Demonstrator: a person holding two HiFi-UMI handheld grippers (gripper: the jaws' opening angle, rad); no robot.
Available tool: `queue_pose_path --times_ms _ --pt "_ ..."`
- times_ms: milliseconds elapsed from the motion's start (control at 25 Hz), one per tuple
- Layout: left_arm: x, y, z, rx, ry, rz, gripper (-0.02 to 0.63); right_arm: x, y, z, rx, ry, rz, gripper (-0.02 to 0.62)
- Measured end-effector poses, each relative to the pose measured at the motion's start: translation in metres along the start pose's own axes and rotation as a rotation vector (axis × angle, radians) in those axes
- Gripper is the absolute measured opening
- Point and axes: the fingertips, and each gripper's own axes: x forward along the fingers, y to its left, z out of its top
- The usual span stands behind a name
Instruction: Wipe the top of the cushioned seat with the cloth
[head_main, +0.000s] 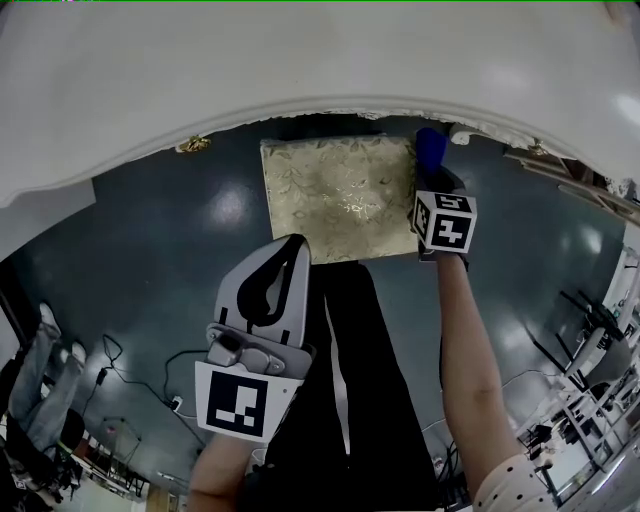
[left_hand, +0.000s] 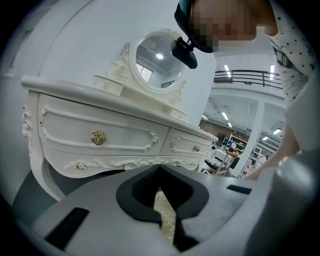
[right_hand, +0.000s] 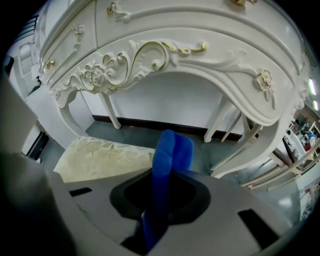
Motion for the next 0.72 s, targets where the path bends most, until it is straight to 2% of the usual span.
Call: queue_pose_path --times_ms 480,720 --pt "-0.009 0.006 -0.006 -0.016 0.003 -0.004 0.009 0.002 0.032 0.008 -0.005 -0.015 0.003 0.063" --pt "-0.014 0.009 -0.005 0.012 -0.003 -0.003 0.009 0.004 0.042 0.009 -0.009 -0.014 0.015 0.063"
